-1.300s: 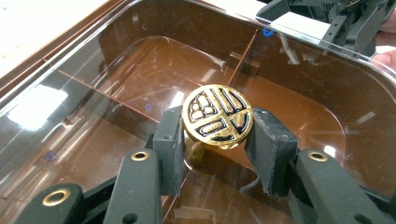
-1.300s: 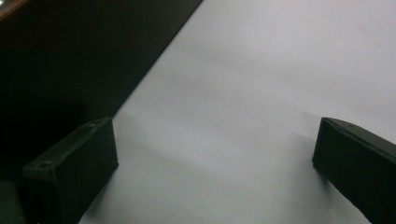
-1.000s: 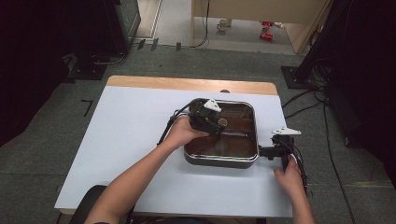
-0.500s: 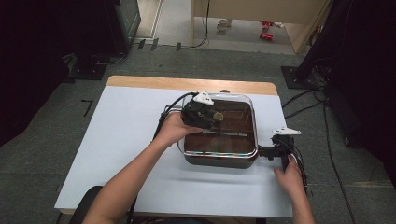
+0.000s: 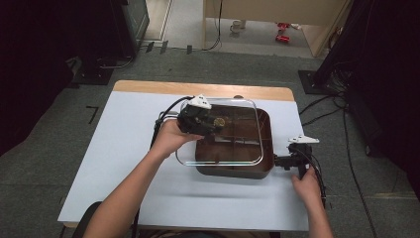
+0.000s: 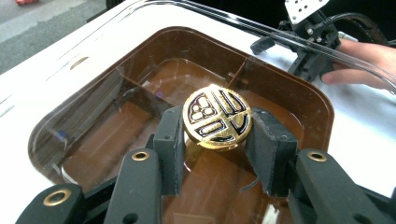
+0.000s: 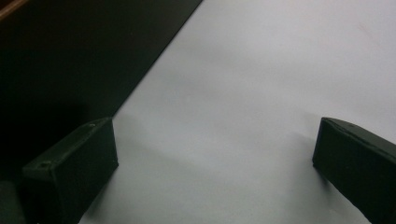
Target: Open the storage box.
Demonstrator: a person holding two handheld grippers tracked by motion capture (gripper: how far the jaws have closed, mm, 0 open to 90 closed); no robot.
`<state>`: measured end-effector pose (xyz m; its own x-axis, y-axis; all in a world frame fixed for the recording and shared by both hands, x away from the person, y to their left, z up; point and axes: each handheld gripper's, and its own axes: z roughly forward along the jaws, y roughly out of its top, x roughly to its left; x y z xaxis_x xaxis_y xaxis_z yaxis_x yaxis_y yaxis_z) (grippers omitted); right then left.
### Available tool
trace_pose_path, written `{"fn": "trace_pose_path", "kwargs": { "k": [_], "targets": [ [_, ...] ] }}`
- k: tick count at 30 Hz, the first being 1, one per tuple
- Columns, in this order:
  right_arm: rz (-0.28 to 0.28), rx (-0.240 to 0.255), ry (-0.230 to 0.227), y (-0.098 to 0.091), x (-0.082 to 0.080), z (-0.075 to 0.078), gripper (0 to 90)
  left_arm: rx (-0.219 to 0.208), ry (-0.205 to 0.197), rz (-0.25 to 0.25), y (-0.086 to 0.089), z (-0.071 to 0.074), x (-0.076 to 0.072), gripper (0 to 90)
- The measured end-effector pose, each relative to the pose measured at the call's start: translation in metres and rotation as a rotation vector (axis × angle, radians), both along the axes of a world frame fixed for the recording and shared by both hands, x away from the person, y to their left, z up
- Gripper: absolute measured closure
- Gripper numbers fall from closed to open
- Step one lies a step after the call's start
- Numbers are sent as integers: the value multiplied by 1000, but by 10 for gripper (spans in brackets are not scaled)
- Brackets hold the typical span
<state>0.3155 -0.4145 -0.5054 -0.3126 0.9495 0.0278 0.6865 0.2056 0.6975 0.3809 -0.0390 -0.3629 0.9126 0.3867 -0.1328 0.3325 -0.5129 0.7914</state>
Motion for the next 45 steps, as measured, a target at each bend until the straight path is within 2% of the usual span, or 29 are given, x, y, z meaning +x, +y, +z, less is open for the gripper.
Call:
{"fn": "trace_pose_path", "kwargs": {
  "k": [3, 10, 19, 20, 26, 38, 43, 45],
  "targets": [
    [0, 0, 1, 0, 0, 0, 0, -11, -2, 10, 10, 3, -4, 589],
    [1, -1, 1, 0, 0, 0, 0, -1, 0, 53, 38, 4, -9, 588],
    [1, -1, 1, 0, 0, 0, 0, 0, 2, 173, 83, 5, -7, 589],
    [1, -1, 1, 0, 0, 0, 0, 0, 2, 173, 83, 5, -7, 589],
    [2, -2, 0, 0, 0, 0, 0, 3, 1, 246, 110, 2, -2, 589],
    [1, -1, 1, 0, 0, 0, 0, -8, 37, 392, 162, -16, 16, 589],
    [1, -2, 0, 0, 0, 0, 0, 3, 63, 462, 181, -32, 25, 589],
    [1, -2, 0, 0, 0, 0, 0, 2, 78, 499, 191, -44, 31, 589]
  ]
}}
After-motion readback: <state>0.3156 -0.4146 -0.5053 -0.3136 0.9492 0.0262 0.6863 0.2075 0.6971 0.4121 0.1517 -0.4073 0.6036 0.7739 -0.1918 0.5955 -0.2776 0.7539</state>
